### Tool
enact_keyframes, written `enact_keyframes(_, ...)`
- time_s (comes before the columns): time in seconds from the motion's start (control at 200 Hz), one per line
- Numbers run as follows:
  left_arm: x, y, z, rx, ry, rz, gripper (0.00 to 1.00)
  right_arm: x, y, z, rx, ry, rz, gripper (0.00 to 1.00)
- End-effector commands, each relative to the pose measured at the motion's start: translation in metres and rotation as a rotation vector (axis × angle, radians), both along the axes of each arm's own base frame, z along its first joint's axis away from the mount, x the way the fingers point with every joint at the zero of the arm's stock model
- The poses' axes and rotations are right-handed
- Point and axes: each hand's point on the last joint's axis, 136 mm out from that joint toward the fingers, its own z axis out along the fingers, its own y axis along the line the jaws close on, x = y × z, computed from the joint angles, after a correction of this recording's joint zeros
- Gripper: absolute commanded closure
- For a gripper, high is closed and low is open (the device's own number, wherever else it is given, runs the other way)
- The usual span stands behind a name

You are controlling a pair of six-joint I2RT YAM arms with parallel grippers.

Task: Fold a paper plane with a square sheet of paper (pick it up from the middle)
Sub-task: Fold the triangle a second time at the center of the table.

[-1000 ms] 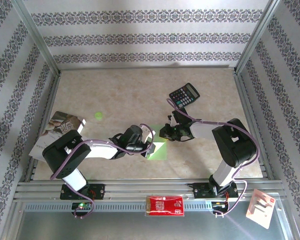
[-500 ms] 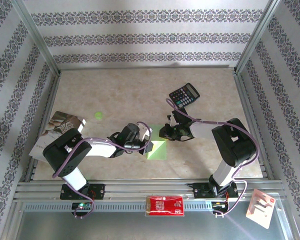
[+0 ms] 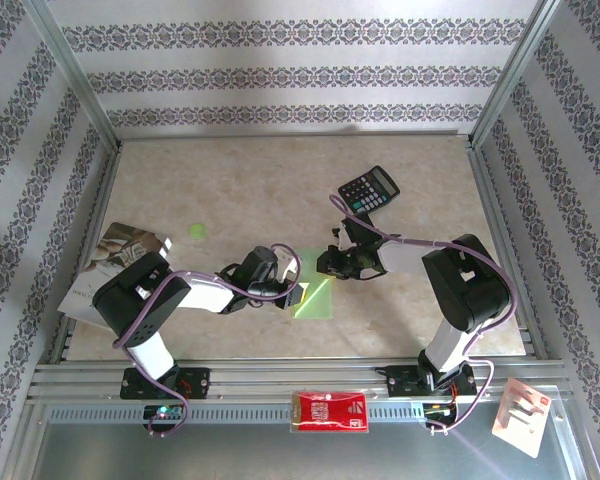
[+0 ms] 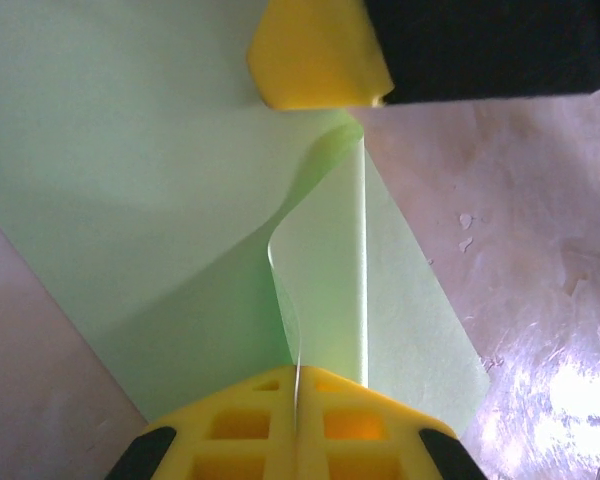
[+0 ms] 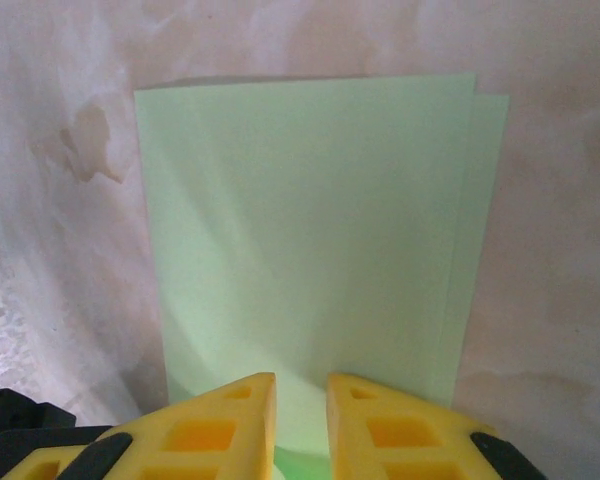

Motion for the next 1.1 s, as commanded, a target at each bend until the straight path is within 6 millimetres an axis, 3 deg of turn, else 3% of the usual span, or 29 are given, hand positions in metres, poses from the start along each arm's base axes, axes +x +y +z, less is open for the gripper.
enact_keyframes(0.0,0.004,0.005,-0.006,-0.007,0.024,0.021,0.98,0.008,0.003,0.009,0.016,-0.015,0.017,0.78)
enact_keyframes(0.215,0.004,0.004,-0.008,-0.001,0.031,0.018,0.98,0.014,0.007,0.018,0.024,-0.042,0.033,0.77)
enact_keyframes(0.445,0.006,0.001,-0.004,-0.007,0.034,0.016,0.98,0.018,0.0,-0.002,-0.026,-0.018,0.033,0.78)
enact_keyframes(0.679,0.011,-0.004,0.008,-0.02,0.021,0.005,0.97,0.007,-0.008,-0.022,-0.08,0.026,0.054,0.8)
enact_keyframes(1.099,0.005,-0.001,0.004,-0.026,0.051,0.014,0.96,0.004,-0.013,-0.024,-0.097,0.029,0.058,0.81)
